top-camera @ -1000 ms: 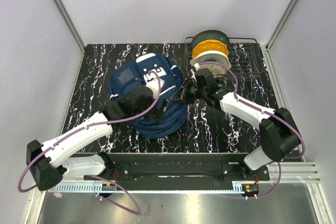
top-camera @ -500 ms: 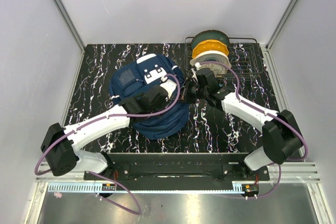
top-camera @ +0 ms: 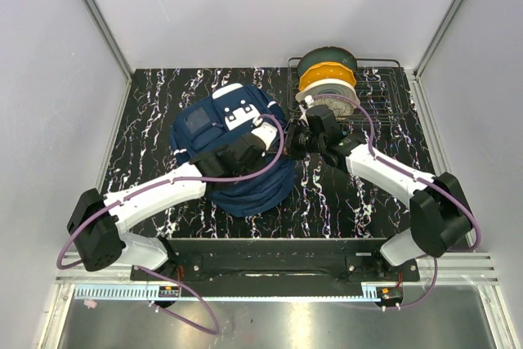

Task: Pack the student bag
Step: Unzip the student bag at the center of the board, then pick up the personal item from the center of the board.

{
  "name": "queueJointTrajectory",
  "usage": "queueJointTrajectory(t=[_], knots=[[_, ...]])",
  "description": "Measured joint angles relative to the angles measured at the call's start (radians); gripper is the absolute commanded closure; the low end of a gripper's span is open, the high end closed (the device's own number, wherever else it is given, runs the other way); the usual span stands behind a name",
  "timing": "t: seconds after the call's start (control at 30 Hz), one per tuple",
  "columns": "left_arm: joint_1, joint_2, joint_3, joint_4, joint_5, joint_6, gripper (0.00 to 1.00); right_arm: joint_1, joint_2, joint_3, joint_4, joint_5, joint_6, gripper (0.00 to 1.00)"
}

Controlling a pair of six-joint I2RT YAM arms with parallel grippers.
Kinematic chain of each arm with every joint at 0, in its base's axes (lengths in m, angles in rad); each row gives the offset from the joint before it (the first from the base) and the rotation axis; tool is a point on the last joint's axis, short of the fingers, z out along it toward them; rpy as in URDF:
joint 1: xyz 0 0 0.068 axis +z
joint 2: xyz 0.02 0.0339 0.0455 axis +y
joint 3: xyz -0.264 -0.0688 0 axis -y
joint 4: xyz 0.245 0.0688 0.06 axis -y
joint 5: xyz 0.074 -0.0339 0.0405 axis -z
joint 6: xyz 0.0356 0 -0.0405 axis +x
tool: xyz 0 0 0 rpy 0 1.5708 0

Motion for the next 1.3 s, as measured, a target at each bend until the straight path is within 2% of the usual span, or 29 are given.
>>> queueJointTrajectory(t=[0.03, 0.07, 0.23, 0.27, 0.33, 0.37, 0.43, 0.53, 0.6, 0.73, 0.8, 0.93, 1.3], knots=[[-0.001, 0.0, 0.0, 0.002, -0.006, -0.003, 1.0, 0.0, -0.002, 0.0, 0.001, 0.002, 0.001, 0.57], [0.0, 0.0, 0.001, 0.0, -0.026, -0.003, 1.0, -0.001, -0.01, 0.0, -0.006, -0.004, -0.004, 0.53], [0.018, 0.0, 0.001, 0.004, -0.092, -0.022, 1.0, -0.001, -0.095, 0.0, -0.032, 0.012, -0.017, 0.42], [0.021, 0.0, 0.001, 0.004, -0.103, -0.026, 1.0, -0.001, -0.119, -0.001, -0.04, 0.025, -0.018, 0.37], [0.03, 0.0, 0.001, 0.004, -0.114, -0.031, 1.0, -0.002, -0.167, -0.008, -0.056, 0.079, -0.021, 0.3], [0.036, -0.001, 0.001, 0.003, -0.118, -0.035, 1.0, -0.003, -0.201, -0.022, -0.066, 0.114, -0.02, 0.21], [0.051, -0.005, 0.001, 0.002, -0.122, -0.042, 1.0, -0.01, -0.277, -0.065, -0.088, 0.196, -0.013, 0.18], [0.074, -0.026, 0.001, -0.005, -0.121, -0.051, 1.0, -0.057, -0.385, -0.145, -0.127, 0.299, 0.0, 0.17], [0.085, -0.051, 0.001, -0.012, -0.121, -0.056, 1.0, -0.136, -0.428, -0.194, -0.146, 0.326, 0.006, 0.17], [0.094, -0.1, 0.0, -0.028, -0.111, -0.06, 1.0, -0.33, -0.389, -0.25, -0.165, 0.318, 0.023, 0.16], [0.096, -0.117, -0.001, -0.031, -0.104, -0.062, 1.0, -0.384, -0.336, -0.268, -0.159, 0.311, 0.031, 0.16], [0.098, -0.139, -0.002, -0.044, -0.094, -0.064, 1.0, -0.414, -0.24, -0.317, -0.092, 0.298, 0.092, 0.16], [0.102, -0.179, -0.002, -0.086, -0.072, -0.064, 1.0, -0.419, 0.018, -0.428, 0.26, 0.303, 0.357, 0.21]])
